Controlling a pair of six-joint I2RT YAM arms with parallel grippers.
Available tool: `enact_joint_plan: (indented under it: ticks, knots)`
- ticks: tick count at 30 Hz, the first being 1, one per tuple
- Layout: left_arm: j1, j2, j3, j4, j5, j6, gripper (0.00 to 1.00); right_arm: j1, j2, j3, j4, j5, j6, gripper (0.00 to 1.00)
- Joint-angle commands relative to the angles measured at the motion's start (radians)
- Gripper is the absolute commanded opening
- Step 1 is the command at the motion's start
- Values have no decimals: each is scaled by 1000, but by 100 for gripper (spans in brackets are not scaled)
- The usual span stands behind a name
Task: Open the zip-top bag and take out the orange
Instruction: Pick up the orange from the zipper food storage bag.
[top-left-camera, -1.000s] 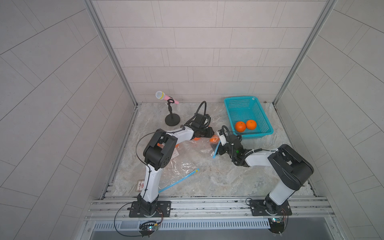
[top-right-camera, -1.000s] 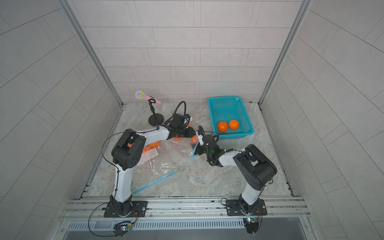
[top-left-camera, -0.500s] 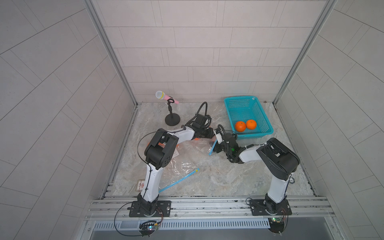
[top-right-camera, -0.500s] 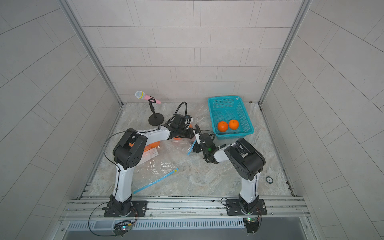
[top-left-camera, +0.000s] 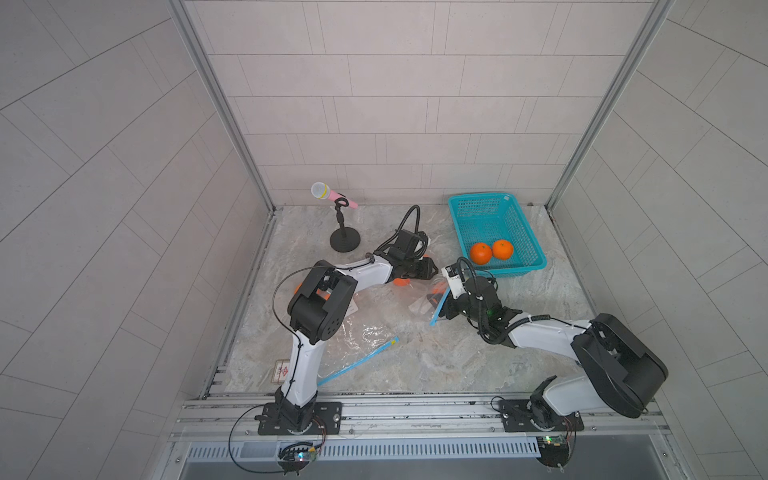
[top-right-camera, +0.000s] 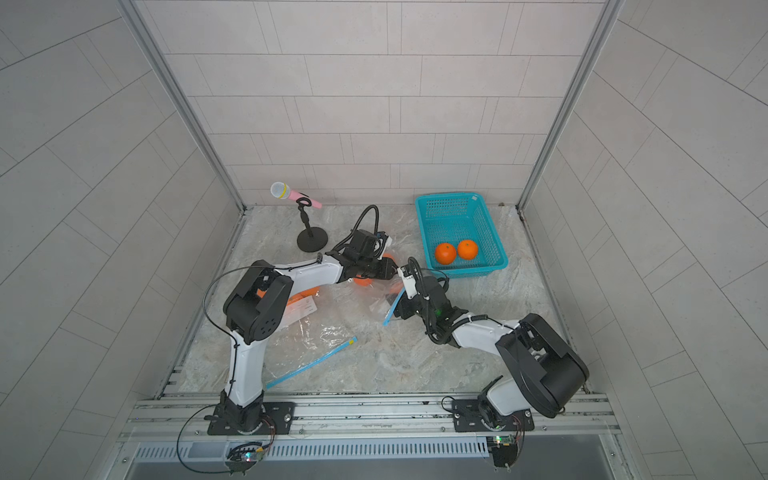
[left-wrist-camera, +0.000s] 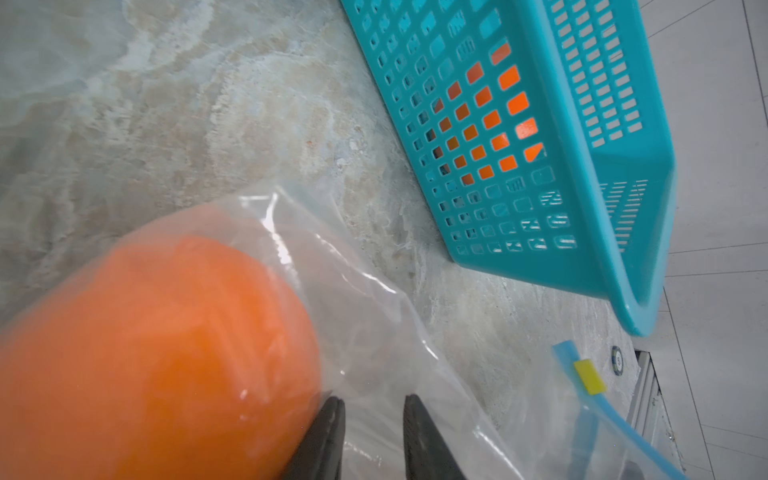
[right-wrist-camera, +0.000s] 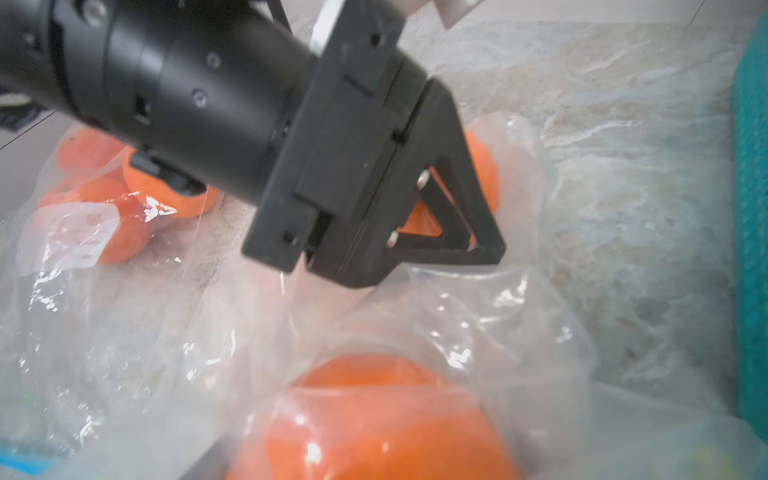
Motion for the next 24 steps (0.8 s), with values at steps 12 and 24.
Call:
enact_joint_plan:
  ticks: [12, 24]
  knots:
    - [-6, -32, -111, 4, -148, -25, 32, 84, 60, -169, 233, 19, 15, 74]
    - [-9, -61, -166, 45, -125, -48, 32, 177, 18, -144, 34, 175, -34, 86]
